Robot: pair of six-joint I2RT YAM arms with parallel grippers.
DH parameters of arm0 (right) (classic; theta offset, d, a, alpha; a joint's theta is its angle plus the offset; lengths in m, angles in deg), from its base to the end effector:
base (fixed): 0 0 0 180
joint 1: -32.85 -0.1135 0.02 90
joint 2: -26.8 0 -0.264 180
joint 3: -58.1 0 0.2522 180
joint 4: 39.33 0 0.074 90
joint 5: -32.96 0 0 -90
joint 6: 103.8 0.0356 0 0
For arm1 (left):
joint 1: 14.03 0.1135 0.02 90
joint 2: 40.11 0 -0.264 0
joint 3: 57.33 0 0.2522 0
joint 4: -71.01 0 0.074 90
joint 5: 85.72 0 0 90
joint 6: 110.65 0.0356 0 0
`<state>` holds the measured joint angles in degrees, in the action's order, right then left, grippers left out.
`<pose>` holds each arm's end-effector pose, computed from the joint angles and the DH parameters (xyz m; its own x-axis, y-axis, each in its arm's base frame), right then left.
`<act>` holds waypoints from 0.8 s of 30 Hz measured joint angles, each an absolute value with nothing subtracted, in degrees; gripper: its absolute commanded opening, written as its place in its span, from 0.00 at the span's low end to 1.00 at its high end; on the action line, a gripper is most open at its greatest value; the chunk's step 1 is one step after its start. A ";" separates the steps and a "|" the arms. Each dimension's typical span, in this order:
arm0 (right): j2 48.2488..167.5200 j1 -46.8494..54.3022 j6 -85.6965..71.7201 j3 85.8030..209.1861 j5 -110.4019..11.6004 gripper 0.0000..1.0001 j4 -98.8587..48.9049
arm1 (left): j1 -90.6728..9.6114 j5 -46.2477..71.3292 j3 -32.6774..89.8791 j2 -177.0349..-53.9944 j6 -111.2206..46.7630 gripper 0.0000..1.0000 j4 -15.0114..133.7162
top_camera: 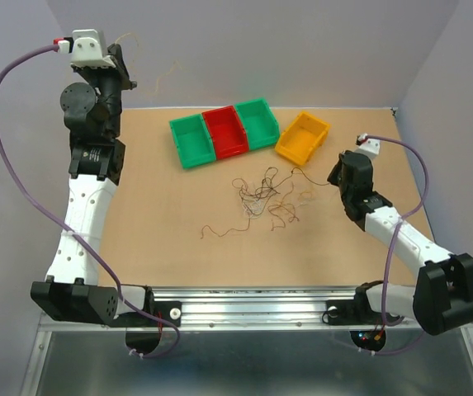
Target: Untangle the cables
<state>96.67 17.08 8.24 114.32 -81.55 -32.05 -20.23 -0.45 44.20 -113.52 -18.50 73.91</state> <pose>0.2673 0.0601 0.2639 -0.2715 0.2781 -0.9214 0.2454 0.9457 0.2131 0.2597 -0.0253 0.5418 0.5134 -0.0182 -0.8580 0.0181 0.9998 -0.0103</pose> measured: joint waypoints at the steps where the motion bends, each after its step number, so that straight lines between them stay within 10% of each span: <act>1: 96.54 17.15 8.20 114.32 -81.01 0.01 -32.01 | -20.16 0.95 43.74 -113.49 -18.78 0.00 74.18; 24: 83.05 17.04 1.25 113.25 -53.47 0.02 -26.87 | -20.36 15.28 38.36 -131.77 -22.80 0.00 81.21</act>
